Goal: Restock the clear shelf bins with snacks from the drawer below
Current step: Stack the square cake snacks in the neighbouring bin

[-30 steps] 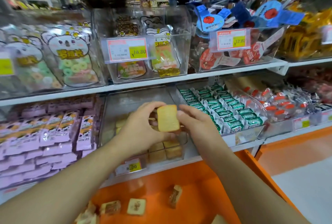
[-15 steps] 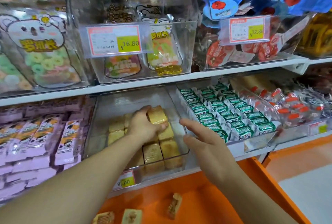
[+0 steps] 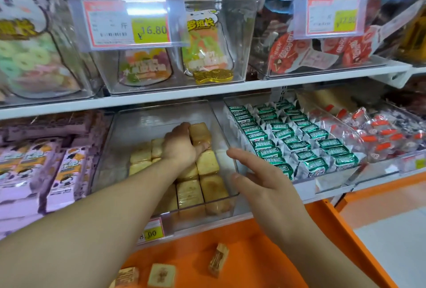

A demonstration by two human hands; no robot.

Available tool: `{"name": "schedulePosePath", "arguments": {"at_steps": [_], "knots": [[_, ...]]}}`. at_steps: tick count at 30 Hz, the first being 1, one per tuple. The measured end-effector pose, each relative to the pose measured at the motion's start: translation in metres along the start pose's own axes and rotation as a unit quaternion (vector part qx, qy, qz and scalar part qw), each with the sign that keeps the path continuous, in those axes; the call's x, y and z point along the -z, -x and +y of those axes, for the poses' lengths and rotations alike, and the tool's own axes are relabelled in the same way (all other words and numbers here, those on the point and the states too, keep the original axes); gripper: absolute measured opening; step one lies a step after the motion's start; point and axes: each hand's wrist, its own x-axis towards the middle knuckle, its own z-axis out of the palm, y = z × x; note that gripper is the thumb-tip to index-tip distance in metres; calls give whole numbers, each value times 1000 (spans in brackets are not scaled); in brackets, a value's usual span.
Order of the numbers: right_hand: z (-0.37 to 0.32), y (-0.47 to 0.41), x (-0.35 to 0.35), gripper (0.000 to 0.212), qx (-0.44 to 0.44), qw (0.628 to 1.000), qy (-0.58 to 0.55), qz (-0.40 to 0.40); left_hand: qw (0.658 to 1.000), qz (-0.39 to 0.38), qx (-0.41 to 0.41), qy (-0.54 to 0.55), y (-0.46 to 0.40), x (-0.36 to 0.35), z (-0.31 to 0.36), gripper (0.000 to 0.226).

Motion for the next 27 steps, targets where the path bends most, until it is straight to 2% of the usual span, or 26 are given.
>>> {"name": "schedulePosePath", "arguments": {"at_steps": [3,7,15,17,20,21,24,26,27], "knots": [[-3,2,1,44,-5,1000,1,-4,1000,-6,-7,-15,12,11,6,88],[-8,6,0,48,-11,1000,1,-10,999,-6,-29,22,41,26,15,70],[-23,43,12,45,-18,995,93,-20,991,-15,-104,80,138,74,27,64],[-25,58,18,38,-23,994,106,-16,989,1,-120,85,170,83,28,59],[-23,80,24,11,-46,993,107,-17,981,10,-160,113,219,81,24,49],[-18,86,24,10,-54,992,111,-25,977,4,-175,124,236,75,19,46],[12,99,17,16,-95,973,200,-71,971,-58,-191,132,274,37,-7,44],[43,102,11,7,-127,940,292,-122,970,-137,-161,120,292,6,-30,46],[61,102,8,11,-144,919,336,-150,968,-175,-144,111,299,-9,-40,48]]}}
